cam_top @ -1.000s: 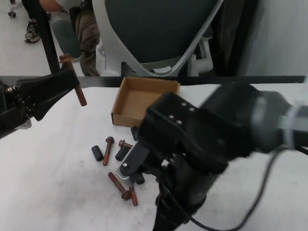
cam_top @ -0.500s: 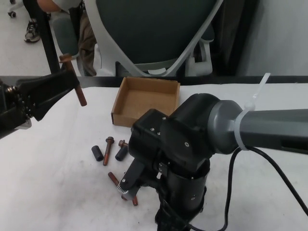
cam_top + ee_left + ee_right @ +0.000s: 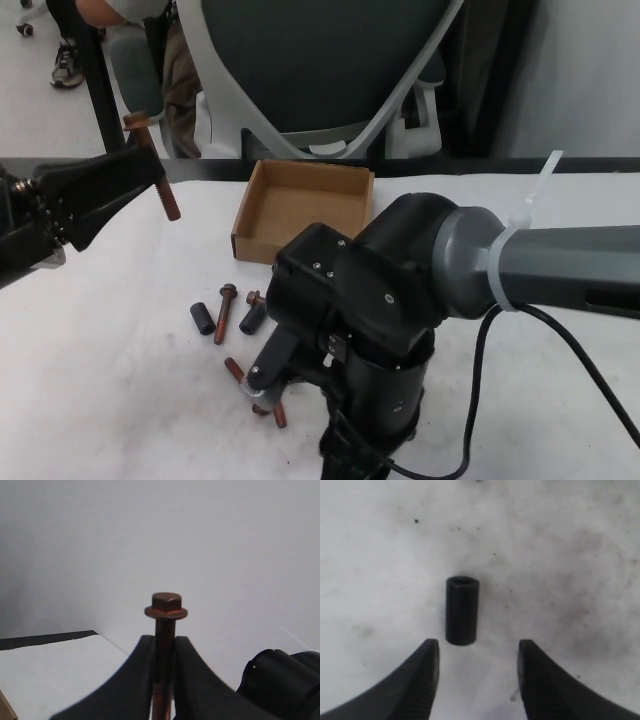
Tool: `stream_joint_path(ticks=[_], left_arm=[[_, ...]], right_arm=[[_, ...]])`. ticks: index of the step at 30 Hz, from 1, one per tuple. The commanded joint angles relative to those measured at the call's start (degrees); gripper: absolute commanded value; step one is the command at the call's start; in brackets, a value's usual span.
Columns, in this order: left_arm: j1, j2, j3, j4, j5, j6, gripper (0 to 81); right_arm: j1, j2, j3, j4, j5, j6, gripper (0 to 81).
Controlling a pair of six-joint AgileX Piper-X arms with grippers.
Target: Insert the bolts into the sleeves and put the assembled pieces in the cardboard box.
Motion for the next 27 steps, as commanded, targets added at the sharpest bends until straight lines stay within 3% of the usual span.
stream_joint_path(ticks=[1, 23, 25, 27], left_arm=[[0.21, -0.81, -0.13, -2.48, 0.18, 2.44, 0.8], [0.21, -0.81, -0.13, -2.48, 0.18, 2.44, 0.8], [0.21, -0.81, -0.13, -2.48, 0.18, 2.44, 0.8], [0.35, -0.81, -0.13, -2.48, 0.18, 2.44, 0.8]], right_arm=[[-0.2, -0.41, -0.42, -2.05, -4.95, -0.51, 45.6], [-0.2, 5.73, 4.27, -9.87, -5.2, -2.86, 45.2], [-0.2, 6.71, 4.27, -8.67, -5.2, -2.86, 38.3], [-0.2, 7.11, 4.42, -7.41, -4.69, -2.86, 23.0]])
